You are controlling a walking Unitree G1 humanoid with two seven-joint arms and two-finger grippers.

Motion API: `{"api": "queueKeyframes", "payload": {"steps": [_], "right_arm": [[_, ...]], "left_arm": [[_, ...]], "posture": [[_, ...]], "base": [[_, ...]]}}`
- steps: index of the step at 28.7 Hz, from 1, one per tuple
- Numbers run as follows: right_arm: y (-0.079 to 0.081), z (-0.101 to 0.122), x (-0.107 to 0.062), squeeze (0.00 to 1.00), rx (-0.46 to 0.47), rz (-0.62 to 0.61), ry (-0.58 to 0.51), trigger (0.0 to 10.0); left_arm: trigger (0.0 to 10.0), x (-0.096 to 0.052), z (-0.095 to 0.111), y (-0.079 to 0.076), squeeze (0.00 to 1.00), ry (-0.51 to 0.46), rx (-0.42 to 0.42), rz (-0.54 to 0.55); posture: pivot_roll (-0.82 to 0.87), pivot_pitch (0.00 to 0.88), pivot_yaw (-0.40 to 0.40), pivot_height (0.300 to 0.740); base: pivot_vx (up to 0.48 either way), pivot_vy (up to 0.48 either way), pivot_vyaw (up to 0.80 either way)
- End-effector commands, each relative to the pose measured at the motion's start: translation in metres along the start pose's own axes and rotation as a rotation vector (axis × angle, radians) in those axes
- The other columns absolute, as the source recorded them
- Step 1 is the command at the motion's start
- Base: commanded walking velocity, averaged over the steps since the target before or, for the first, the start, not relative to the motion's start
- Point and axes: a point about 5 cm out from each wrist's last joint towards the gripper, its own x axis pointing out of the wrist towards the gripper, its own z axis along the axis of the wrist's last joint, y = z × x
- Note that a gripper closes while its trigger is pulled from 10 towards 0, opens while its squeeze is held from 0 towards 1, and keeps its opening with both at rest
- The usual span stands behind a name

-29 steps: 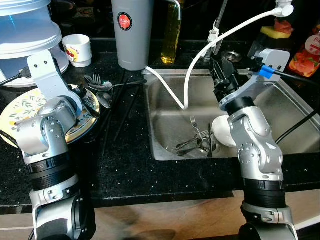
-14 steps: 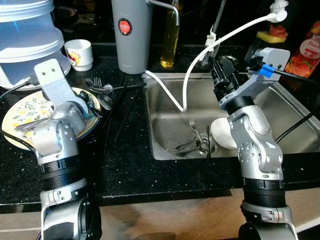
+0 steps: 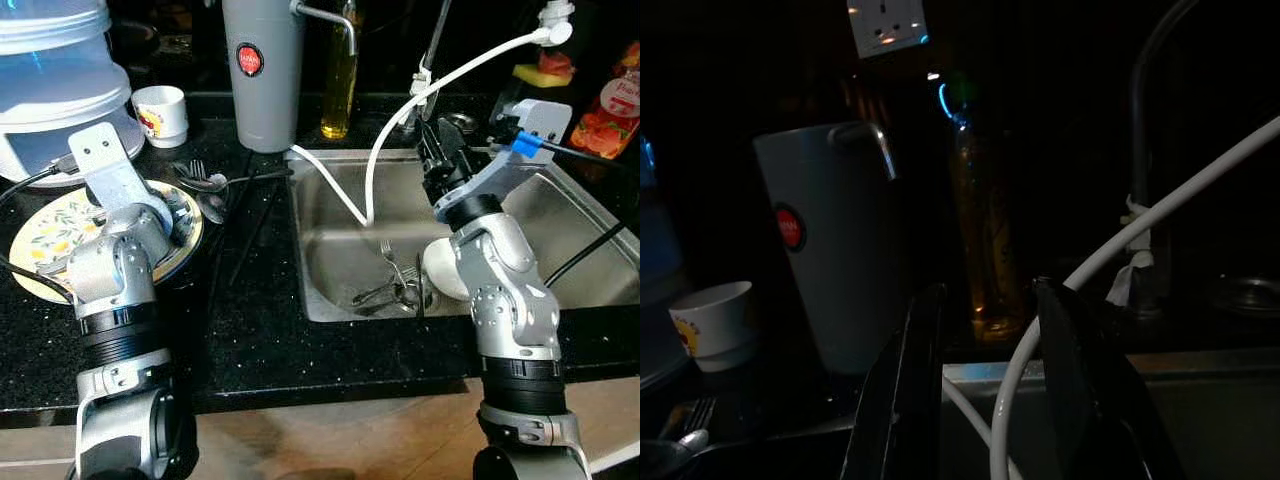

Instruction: Kitchen organization

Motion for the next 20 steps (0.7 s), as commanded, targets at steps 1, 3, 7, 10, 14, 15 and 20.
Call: {"api": "queueKeyframes", "payload": {"steps": [1, 3, 7, 10, 14, 15, 20], "right_arm": [[-0.002, 0.0, -0.001, 0.0, 0.006, -0.012, -0.003, 10.0], [-0.002, 0.0, -0.001, 0.0, 0.007, -0.013, -0.002, 10.0], [-0.002, -0.001, -0.001, 0.0, 0.011, -0.015, -0.002, 10.0], [-0.002, 0.0, -0.001, 0.0, 0.012, -0.013, -0.004, 10.0], [-0.002, 0.001, 0.0, 0.0, 0.012, -0.016, -0.011, 10.0], [-0.002, 0.001, 0.0, 0.0, 0.012, -0.016, -0.011, 10.0], [-0.006, 0.007, -0.001, 0.0, -0.065, -0.039, -0.025, 10.0]], "left_arm": [[0.0, 0.012, -0.049, 0.015, 0.0, 0.218, 0.047, 0.059], [0.0, 0.012, -0.047, 0.017, 0.0, 0.209, 0.05, 0.07], [0.0, 0.011, -0.027, 0.016, 0.0, 0.067, 0.098, 0.092], [10.0, -0.005, 0.028, -0.005, 0.0, -0.304, 0.118, -0.011], [10.0, -0.028, 0.06, -0.036, 0.0, -0.485, 0.139, -0.293], [10.0, -0.028, 0.06, -0.036, 0.0, -0.485, 0.139, -0.293], [10.0, -0.063, 0.05, -0.093, 0.0, -0.286, 0.135, -0.905]], "posture": [[0.15, 0.061, -0.021, 0.74], [0.15, 0.061, -0.021, 0.74], [0.15, 0.063, -0.025, 0.74], [0.15, 0.065, -0.028, 0.74], [0.15, 0.065, -0.028, 0.74], [0.15, 0.065, -0.028, 0.74], [0.15, 0.066, -0.024, 0.74]], "base": [[0.0, 0.0, 0.0], [0.0, 0.0, 0.0], [0.0, 0.0, 0.0], [0.0, 0.0, 0.0], [0.0, 0.0, 0.0], [0.0, 0.0, 0.0], [0.0, 0.0, 0.0]]}}
